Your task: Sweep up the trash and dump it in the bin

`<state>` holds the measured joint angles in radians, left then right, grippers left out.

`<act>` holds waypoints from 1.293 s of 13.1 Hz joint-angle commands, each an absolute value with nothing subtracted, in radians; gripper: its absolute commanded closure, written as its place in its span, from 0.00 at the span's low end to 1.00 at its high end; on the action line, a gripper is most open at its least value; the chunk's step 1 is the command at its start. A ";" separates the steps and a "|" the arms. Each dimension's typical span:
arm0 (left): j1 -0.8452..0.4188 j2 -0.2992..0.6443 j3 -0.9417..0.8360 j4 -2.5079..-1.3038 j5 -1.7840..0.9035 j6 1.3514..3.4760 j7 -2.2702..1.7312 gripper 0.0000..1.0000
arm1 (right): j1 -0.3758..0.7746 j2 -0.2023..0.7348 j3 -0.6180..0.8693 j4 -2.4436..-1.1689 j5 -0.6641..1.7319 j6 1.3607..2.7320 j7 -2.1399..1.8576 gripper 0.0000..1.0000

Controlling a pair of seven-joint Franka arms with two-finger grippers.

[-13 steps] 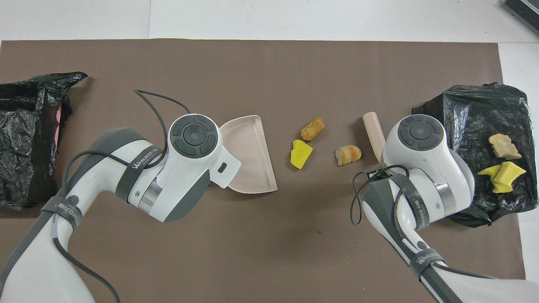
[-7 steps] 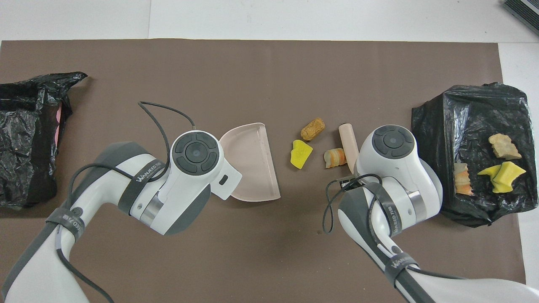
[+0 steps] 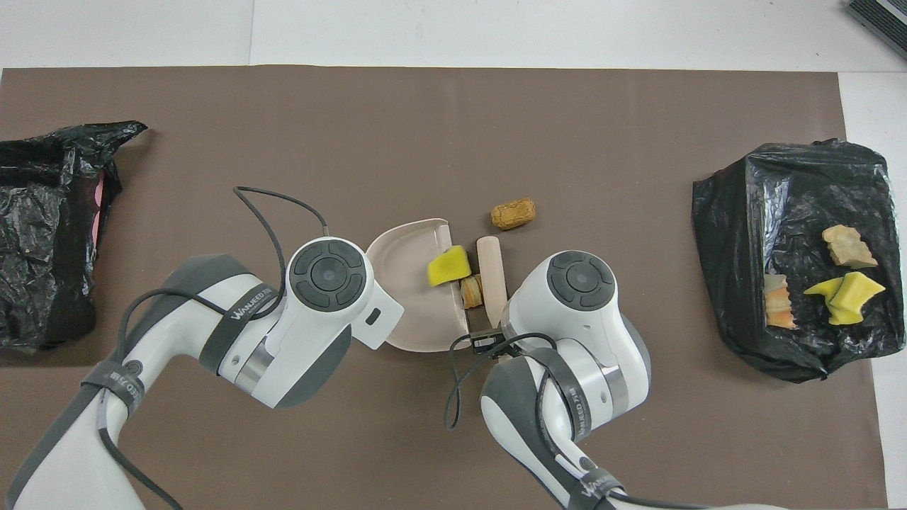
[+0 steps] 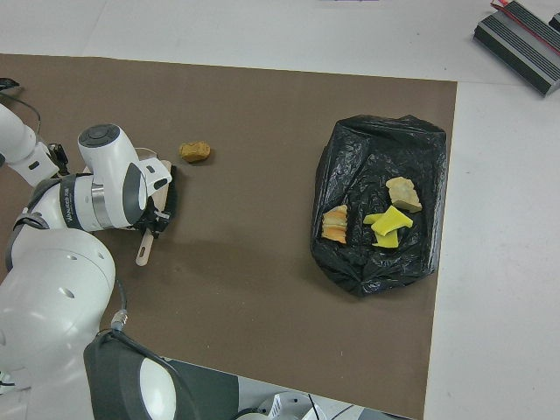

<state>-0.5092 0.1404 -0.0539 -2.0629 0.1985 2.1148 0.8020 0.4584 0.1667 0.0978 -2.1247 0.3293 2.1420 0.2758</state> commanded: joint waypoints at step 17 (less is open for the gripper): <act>-0.482 0.114 -0.049 -2.115 0.193 2.203 0.670 1.00 | 0.285 0.356 0.106 -1.762 -0.218 1.878 0.092 1.00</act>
